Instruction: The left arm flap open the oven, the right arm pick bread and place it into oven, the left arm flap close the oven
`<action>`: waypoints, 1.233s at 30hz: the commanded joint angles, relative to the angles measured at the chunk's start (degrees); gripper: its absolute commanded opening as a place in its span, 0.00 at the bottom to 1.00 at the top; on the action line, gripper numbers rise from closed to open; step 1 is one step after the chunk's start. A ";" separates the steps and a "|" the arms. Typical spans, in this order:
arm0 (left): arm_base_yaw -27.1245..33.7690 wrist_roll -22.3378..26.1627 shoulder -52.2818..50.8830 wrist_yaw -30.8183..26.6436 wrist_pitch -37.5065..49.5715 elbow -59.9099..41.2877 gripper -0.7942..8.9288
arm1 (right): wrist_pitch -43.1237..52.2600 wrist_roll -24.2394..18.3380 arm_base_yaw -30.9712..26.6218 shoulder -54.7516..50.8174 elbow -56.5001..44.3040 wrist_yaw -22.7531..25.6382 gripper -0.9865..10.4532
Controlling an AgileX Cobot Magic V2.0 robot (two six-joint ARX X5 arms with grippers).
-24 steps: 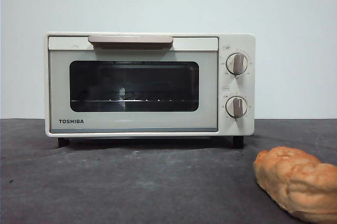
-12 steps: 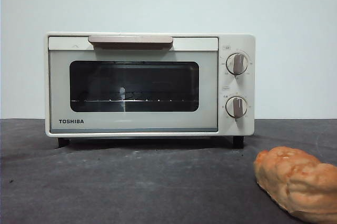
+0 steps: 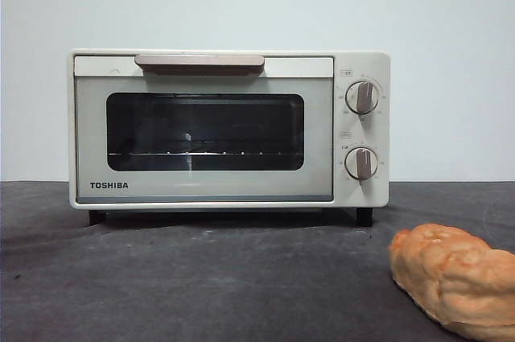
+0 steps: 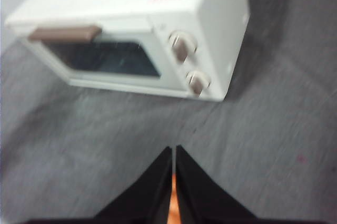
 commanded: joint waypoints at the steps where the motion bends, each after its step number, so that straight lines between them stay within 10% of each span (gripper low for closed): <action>1: -0.70 3.93 1.66 0.44 -2.45 2.78 0.10 | -3.98 -3.93 1.73 2.38 3.21 -0.35 0.09; 14: -2.78 5.84 2.34 0.44 -7.76 4.68 0.10 | -9.33 -7.39 7.82 4.28 5.66 -0.31 0.10; 20: -2.78 5.86 2.34 0.44 -7.91 4.68 0.10 | -9.33 -6.05 7.82 4.28 5.66 -0.13 0.51; 37: -2.78 5.90 2.34 0.44 -7.89 4.68 0.10 | -11.13 -1.70 10.23 5.18 3.65 1.68 0.51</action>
